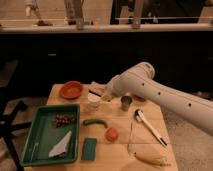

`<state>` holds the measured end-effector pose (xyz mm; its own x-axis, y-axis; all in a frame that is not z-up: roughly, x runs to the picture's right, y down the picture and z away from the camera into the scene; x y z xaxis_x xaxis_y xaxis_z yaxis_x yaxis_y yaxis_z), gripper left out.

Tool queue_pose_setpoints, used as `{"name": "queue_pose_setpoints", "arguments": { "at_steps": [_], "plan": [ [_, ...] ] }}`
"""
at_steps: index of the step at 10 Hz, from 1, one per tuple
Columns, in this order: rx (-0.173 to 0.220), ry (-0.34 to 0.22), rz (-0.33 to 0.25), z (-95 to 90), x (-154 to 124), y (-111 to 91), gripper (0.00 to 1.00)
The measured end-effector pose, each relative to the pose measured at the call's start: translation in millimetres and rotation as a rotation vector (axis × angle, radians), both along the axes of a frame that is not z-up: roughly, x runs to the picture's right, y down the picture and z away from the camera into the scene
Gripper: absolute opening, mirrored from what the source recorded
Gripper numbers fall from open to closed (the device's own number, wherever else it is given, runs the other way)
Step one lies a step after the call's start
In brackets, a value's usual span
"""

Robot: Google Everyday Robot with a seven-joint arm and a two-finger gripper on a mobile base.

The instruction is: Wipe red bowl with eraser

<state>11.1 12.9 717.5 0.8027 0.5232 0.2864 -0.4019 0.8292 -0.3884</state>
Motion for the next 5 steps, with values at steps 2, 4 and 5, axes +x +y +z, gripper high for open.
{"name": "queue_pose_setpoints", "arguments": {
  "at_steps": [2, 4, 5],
  "plan": [
    [0.0, 0.001, 0.001, 0.1, 0.4, 0.1, 0.0],
    [0.0, -0.001, -0.001, 0.3, -0.9, 0.1, 0.0],
    [-0.001, 0.0, 0.0, 0.7, -0.3, 0.5, 0.0]
  ]
}}
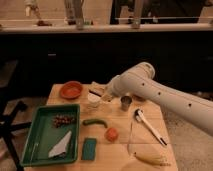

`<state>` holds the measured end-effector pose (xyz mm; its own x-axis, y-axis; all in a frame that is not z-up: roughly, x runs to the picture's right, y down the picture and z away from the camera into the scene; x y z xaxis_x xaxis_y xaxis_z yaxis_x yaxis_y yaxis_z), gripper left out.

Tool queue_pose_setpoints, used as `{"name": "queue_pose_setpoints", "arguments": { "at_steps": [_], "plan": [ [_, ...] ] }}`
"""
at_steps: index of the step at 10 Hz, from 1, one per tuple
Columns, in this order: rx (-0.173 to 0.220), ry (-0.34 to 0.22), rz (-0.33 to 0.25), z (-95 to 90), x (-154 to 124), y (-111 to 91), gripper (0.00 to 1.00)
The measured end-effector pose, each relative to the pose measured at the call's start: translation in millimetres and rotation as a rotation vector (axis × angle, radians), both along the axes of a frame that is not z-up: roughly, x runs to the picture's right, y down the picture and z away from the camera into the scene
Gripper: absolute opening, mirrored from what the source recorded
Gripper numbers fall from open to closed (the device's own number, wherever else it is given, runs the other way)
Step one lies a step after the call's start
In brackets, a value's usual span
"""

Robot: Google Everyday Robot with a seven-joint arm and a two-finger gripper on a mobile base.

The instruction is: Wipe red bowl with eraser

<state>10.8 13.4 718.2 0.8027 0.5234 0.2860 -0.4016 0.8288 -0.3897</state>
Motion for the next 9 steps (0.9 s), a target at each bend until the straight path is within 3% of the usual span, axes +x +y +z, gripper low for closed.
{"name": "queue_pose_setpoints", "arguments": {
  "at_steps": [2, 5, 9],
  "plan": [
    [-0.005, 0.01, -0.011, 2.4, 1.0, -0.6, 0.0],
    [0.008, 0.026, -0.119, 18.9, -28.9, -20.6, 0.0],
    [0.017, 0.032, -0.207, 36.9, -53.0, -40.2, 0.0]
  ]
}}
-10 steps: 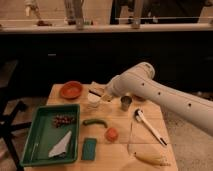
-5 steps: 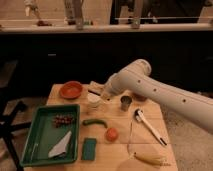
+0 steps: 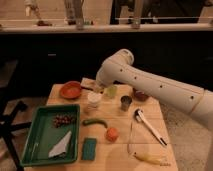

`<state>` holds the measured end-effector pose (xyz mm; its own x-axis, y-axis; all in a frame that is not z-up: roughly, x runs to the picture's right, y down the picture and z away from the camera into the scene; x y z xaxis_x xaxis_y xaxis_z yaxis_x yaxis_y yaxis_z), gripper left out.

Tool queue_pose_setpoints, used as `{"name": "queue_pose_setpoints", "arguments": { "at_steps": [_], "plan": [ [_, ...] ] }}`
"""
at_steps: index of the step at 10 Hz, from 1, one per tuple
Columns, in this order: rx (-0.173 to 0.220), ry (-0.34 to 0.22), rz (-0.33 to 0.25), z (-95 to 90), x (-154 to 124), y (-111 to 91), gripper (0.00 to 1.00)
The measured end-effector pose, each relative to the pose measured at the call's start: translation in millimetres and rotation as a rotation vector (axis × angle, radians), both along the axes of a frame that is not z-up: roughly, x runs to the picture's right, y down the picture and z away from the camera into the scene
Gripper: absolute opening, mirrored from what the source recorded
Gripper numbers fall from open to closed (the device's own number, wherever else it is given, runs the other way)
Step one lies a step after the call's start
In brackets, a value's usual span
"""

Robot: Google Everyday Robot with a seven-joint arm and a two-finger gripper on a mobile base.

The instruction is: Wipe red bowl with eraser

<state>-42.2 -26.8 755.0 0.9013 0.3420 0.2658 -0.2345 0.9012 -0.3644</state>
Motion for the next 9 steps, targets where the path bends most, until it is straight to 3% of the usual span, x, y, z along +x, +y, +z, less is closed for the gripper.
{"name": "queue_pose_setpoints", "arguments": {
  "at_steps": [3, 9],
  "plan": [
    [0.012, 0.008, -0.046, 14.3, -13.5, -13.0, 0.0],
    [0.013, 0.006, -0.123, 45.4, -53.7, -16.0, 0.0]
  ]
}}
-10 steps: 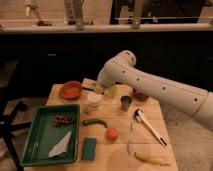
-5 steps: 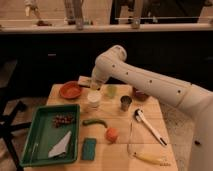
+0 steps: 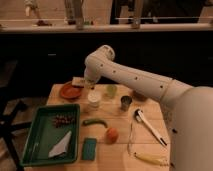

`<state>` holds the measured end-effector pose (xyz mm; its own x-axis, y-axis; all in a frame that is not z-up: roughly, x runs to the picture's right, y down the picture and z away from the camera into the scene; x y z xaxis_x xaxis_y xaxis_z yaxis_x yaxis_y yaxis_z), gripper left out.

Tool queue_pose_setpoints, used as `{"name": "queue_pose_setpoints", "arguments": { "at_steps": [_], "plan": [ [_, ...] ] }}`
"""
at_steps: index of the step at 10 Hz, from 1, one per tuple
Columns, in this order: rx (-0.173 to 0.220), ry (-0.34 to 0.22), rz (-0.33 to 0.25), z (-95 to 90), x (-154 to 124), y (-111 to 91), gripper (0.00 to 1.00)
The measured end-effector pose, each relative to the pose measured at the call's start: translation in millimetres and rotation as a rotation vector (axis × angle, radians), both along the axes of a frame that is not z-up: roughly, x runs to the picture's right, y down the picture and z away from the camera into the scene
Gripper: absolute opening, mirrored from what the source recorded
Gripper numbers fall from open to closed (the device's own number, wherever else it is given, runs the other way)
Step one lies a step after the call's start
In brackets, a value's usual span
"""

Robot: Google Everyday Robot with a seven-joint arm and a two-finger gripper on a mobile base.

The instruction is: Wipe red bowl with eraser

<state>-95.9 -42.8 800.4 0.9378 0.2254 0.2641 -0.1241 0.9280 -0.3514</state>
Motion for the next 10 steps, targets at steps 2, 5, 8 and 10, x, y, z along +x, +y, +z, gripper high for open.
{"name": "queue_pose_setpoints", "arguments": {
  "at_steps": [2, 5, 8, 10],
  "plan": [
    [0.003, 0.001, -0.016, 7.1, -8.7, -1.2, 0.0],
    [0.013, 0.013, -0.069, 20.3, -25.0, -3.1, 0.0],
    [0.019, 0.036, -0.128, 36.0, -35.3, 0.2, 0.0],
    [0.022, 0.048, -0.155, 42.6, -40.5, 2.0, 0.0]
  ]
}}
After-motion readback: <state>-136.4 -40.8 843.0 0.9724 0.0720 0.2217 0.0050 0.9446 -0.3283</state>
